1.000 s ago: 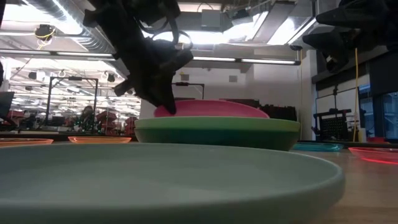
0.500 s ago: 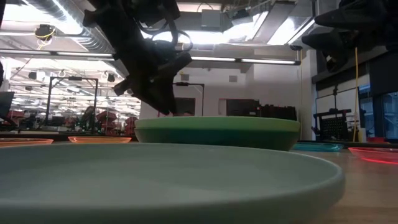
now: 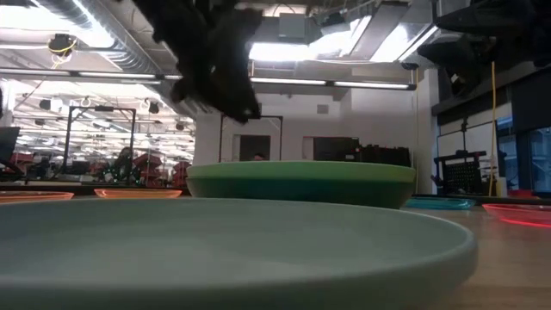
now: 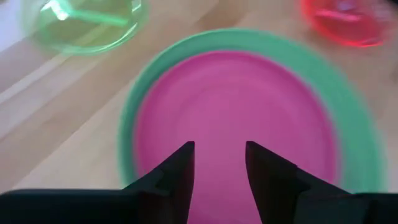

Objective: Stack plastic plates
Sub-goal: Stack the light blue plate on top of the pink plate

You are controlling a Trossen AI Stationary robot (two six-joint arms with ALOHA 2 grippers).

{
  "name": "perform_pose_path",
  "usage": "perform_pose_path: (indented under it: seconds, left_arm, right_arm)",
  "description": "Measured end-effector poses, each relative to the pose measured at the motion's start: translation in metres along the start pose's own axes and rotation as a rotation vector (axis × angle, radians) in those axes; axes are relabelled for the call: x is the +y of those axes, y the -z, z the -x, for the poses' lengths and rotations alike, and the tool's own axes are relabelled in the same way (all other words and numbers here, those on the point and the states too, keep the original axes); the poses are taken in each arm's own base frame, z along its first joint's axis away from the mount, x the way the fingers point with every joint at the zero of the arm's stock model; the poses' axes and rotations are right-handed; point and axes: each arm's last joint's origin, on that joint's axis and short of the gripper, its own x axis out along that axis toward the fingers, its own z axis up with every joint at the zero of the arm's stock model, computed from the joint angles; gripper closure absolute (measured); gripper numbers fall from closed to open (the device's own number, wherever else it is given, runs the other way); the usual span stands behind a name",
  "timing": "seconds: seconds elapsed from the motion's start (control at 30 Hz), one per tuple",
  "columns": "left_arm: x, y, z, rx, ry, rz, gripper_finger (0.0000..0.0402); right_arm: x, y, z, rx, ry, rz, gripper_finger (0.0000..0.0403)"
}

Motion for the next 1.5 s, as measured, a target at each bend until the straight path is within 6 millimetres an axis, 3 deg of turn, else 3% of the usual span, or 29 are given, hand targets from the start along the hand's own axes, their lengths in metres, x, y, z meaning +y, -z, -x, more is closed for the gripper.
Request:
perform_pose_path:
  seconds: [0.43, 0.87, 1.17, 1.5]
  left_arm:
    - [-0.028, 0.000, 0.012, -0.054, 0.224, 0.036, 0.0267]
    - [-0.069, 0.057, 0.044, 0.081, 0.351, 0.104, 0.0268]
    - [-0.075, 0.099, 0.041, 0.254, 0.270, 0.132, 0.0269]
    - [-0.066, 0.124, 0.014, 0.419, 0.109, 0.149, 0.0269]
  right_arm:
    - [0.000, 0.000, 0.000, 0.002, 0.000, 0.001, 0.0215]
    - [0.000, 0.000, 0.000, 0.002, 0.000, 0.024, 0.0215]
    - [0.000, 0.000, 0.000, 0.002, 0.000, 0.024, 0.0215]
    - [0.000, 0.000, 0.000, 0.003, 0.003, 0.025, 0.0215]
